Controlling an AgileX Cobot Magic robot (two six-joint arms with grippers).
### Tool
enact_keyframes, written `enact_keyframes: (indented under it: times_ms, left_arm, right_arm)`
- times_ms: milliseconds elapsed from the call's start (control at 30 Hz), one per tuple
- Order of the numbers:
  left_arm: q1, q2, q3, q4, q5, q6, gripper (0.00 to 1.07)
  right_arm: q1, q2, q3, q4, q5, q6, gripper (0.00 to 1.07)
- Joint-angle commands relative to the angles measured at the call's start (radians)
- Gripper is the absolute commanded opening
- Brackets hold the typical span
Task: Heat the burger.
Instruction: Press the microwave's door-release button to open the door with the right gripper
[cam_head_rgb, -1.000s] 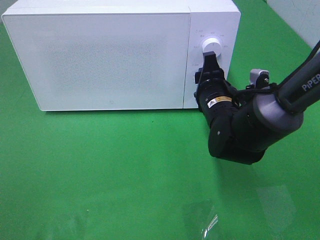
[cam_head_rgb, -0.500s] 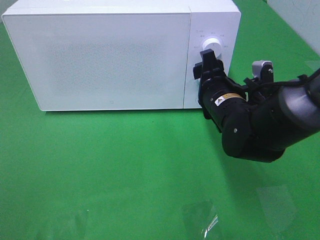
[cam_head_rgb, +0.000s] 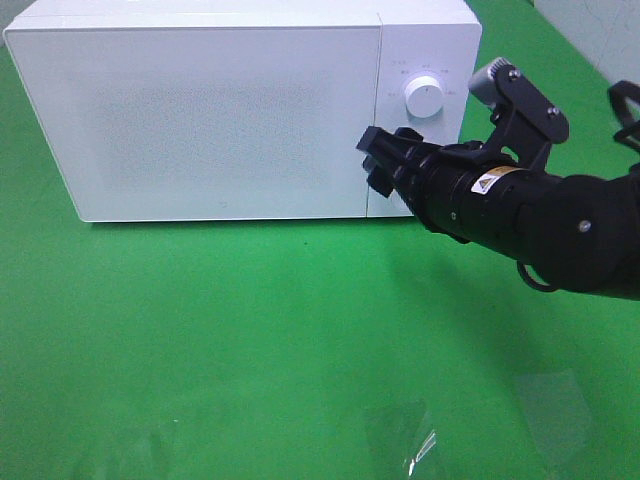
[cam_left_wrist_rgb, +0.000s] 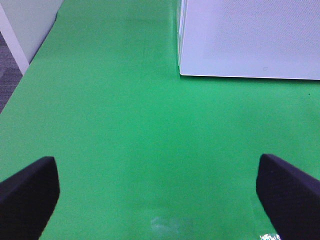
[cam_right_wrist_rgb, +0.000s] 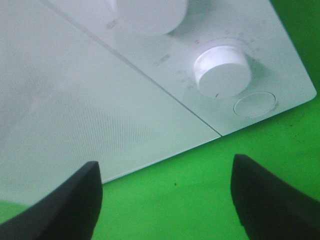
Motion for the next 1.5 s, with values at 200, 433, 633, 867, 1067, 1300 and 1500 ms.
enact_keyframes:
  times_ms: [200, 433, 633, 867, 1067, 1300, 1500]
  left_arm:
    - [0.003, -0.016, 0.003, -0.003, -0.014, 0.0, 1.0]
    - [0.003, -0.016, 0.003, -0.003, -0.014, 0.0, 1.0]
    - [0.003, -0.016, 0.003, -0.003, -0.014, 0.0, 1.0]
    - [0.003, -0.016, 0.003, -0.003, -0.014, 0.0, 1.0]
    - [0.003, -0.016, 0.003, -0.003, -0.014, 0.0, 1.0]
    - [0.003, -0.016, 0.003, -0.003, -0.014, 0.0, 1.0]
    - [0.003, -0.016, 0.003, -0.003, -0.014, 0.0, 1.0]
  right_arm:
    - [-0.004, -0.163, 0.002, -0.014, 0.335, -0.469, 0.7]
    - [-0.004, -0.272, 0.002, -0.054, 0.546, -0.629, 0.7]
    - [-0.004, -0.366, 0.002, -0.156, 0.678, -0.604, 0.7]
    - [-0.004, -0.545, 0.002, -0.363, 0.908, -0.432, 0.7]
    - [-0.004, -0.687, 0.002, -0.474, 1.119, -0.325, 0.7]
    - [-0.004, -0.838, 0.002, -0.478, 1.292, -0.311, 0.7]
    - [-0.004, -0.963, 0.006, -0.48, 1.425, -0.285, 0.7]
